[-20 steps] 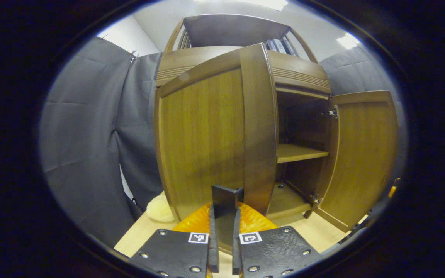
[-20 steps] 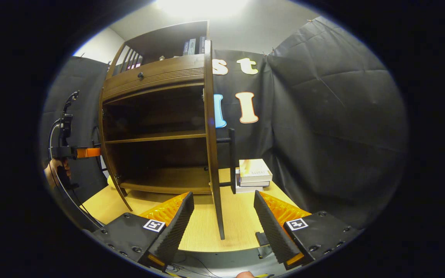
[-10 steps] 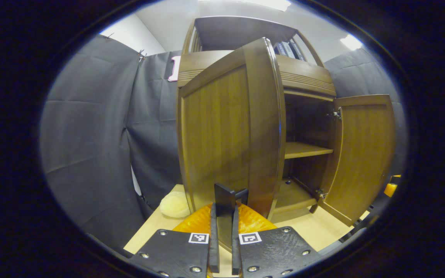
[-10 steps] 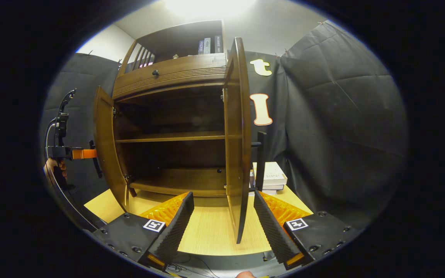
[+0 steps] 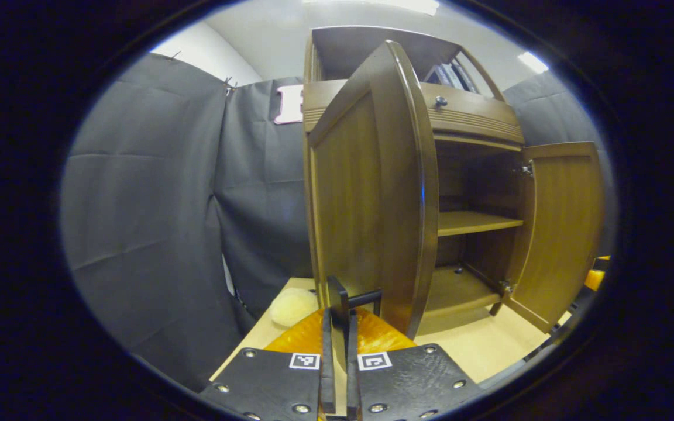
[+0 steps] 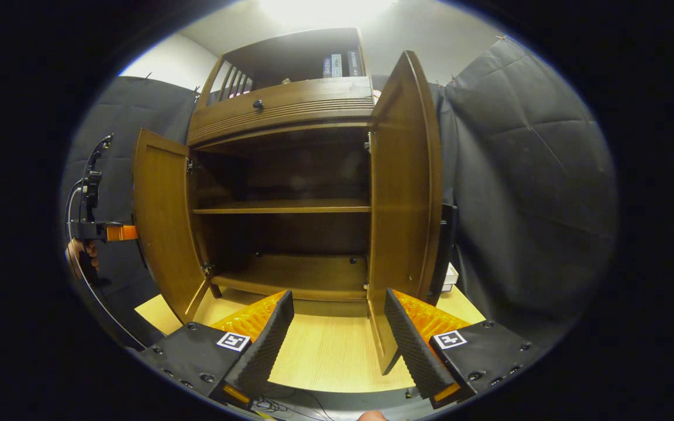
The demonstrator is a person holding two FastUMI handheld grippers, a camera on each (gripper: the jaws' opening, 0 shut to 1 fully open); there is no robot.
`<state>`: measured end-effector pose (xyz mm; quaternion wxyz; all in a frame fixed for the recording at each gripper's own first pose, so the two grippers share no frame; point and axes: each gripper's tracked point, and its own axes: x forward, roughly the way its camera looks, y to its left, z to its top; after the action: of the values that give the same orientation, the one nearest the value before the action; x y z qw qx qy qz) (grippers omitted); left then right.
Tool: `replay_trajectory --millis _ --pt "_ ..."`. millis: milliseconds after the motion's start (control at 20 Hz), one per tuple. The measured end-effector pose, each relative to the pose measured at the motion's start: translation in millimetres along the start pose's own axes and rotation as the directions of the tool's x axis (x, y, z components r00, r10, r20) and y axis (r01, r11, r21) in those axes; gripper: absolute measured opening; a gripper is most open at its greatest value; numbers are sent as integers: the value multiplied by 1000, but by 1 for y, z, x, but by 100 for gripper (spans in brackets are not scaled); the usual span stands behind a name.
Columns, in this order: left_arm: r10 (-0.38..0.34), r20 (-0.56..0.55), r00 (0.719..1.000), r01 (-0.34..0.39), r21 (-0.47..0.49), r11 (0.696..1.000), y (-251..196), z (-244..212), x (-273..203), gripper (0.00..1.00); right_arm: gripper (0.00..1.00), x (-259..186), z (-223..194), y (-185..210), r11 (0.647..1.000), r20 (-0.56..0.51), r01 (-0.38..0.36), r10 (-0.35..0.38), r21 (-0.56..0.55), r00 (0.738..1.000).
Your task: Open the right door of the double-door shoe cabinet with the right hand, and open the left door with the left hand.
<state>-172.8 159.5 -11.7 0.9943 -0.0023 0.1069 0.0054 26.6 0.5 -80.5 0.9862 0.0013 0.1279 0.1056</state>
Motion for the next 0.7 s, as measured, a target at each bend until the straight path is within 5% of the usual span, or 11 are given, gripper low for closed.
replay_trajectory --millis 50,100,300,700 --pt "23 3 1000 -23 5 1000 11 0 -1 8 98 1 -1 3 1000 -2 -5 5 -5 1000" --pt "29 13 1000 -29 7 1000 17 2 -2 8 92 2 -1 5 1000 -3 -7 7 -8 1000" --pt "22 36 999 -21 -24 999 25 5 -6 8 98 8 0 10 1000 -6 -12 12 -6 1000" --pt "51 50 997 -48 -64 997 55 2 -20 8 92 17 6 27 999 -3 -40 40 -16 999"
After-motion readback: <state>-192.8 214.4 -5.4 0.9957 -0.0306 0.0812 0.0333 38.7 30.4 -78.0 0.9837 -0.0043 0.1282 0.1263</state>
